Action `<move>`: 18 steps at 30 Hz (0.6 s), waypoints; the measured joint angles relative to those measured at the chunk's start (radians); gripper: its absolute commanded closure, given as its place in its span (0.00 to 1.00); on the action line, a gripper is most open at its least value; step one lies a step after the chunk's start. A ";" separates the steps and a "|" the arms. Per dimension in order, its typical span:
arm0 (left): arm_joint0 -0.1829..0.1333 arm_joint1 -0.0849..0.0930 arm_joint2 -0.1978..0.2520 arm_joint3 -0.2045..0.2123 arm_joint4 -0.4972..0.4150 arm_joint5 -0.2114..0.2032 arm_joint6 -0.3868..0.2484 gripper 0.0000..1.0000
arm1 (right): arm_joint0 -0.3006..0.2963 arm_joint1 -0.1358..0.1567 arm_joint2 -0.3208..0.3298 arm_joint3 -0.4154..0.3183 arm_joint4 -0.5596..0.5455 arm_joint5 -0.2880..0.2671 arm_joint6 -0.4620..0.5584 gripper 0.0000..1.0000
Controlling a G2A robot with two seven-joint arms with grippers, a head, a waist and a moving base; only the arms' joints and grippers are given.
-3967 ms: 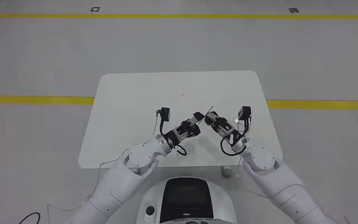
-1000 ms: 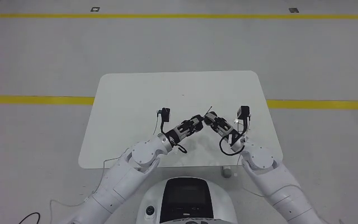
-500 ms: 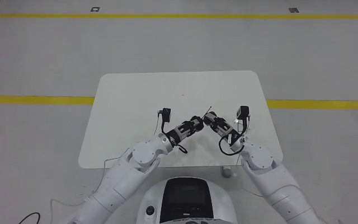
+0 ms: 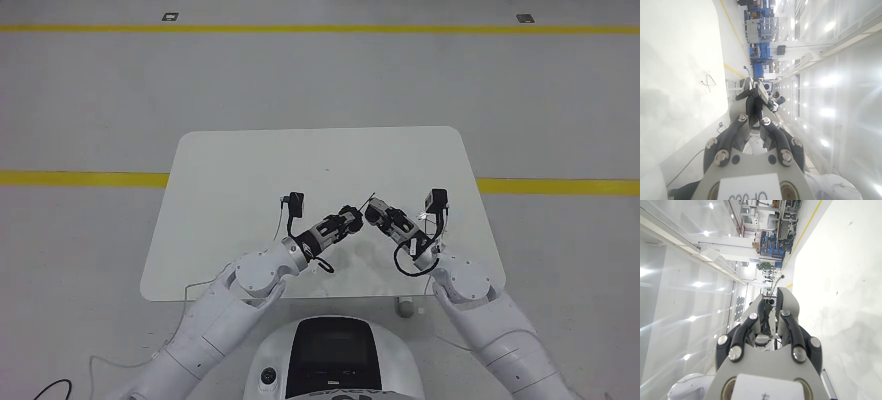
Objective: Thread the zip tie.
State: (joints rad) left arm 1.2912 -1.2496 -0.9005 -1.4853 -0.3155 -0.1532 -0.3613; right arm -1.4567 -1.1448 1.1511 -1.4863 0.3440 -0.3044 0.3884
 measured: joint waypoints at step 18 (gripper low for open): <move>0.015 0.022 -0.054 -0.013 -0.015 0.031 -0.125 1.00 | -0.007 0.010 0.060 0.017 0.102 0.013 0.144 0.00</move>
State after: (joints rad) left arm 1.3059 -1.2276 -0.9545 -1.4984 -0.3301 -0.1218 -0.4865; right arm -1.4636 -1.1347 1.2112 -1.4694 0.4463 -0.2912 0.5325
